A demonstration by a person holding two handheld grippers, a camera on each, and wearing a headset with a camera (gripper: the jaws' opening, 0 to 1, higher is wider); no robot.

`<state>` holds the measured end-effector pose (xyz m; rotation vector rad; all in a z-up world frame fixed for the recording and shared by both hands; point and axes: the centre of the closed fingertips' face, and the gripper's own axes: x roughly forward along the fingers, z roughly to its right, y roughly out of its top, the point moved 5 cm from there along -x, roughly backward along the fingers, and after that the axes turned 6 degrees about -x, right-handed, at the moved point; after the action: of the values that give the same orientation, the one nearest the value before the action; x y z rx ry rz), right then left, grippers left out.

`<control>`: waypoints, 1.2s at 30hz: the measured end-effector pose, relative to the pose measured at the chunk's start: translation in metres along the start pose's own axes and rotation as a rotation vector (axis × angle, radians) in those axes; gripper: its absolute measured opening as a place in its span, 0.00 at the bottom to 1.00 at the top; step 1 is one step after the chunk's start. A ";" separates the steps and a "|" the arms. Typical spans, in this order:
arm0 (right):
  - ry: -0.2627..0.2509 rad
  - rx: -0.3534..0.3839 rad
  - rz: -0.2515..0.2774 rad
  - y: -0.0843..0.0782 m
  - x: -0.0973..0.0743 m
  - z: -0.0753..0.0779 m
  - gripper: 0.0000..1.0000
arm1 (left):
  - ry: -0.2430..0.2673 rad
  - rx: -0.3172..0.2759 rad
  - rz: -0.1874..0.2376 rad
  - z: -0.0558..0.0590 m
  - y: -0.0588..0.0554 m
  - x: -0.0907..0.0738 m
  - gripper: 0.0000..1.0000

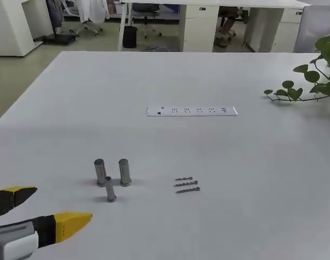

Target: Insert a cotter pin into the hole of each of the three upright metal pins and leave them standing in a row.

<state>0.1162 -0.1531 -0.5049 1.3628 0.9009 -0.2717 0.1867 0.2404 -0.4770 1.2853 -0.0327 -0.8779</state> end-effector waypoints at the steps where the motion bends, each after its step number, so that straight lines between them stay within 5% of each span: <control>1: -0.001 0.000 -0.001 0.000 0.000 0.000 0.93 | -0.001 0.006 -0.002 0.000 0.001 0.002 0.81; 4: 0.004 0.000 -0.001 0.000 0.000 -0.001 0.93 | 0.029 0.079 0.012 -0.003 0.009 0.010 0.76; 14: 0.005 -0.013 -0.029 -0.004 0.002 -0.001 0.93 | 0.051 0.078 -0.009 -0.009 0.010 0.033 0.69; 36: -0.001 -0.033 -0.005 0.008 -0.001 -0.007 0.92 | -0.054 0.111 -0.029 -0.002 0.021 0.074 0.45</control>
<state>0.1186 -0.1451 -0.4980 1.3303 0.9045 -0.2605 0.2503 0.1991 -0.4922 1.3681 -0.1065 -0.9465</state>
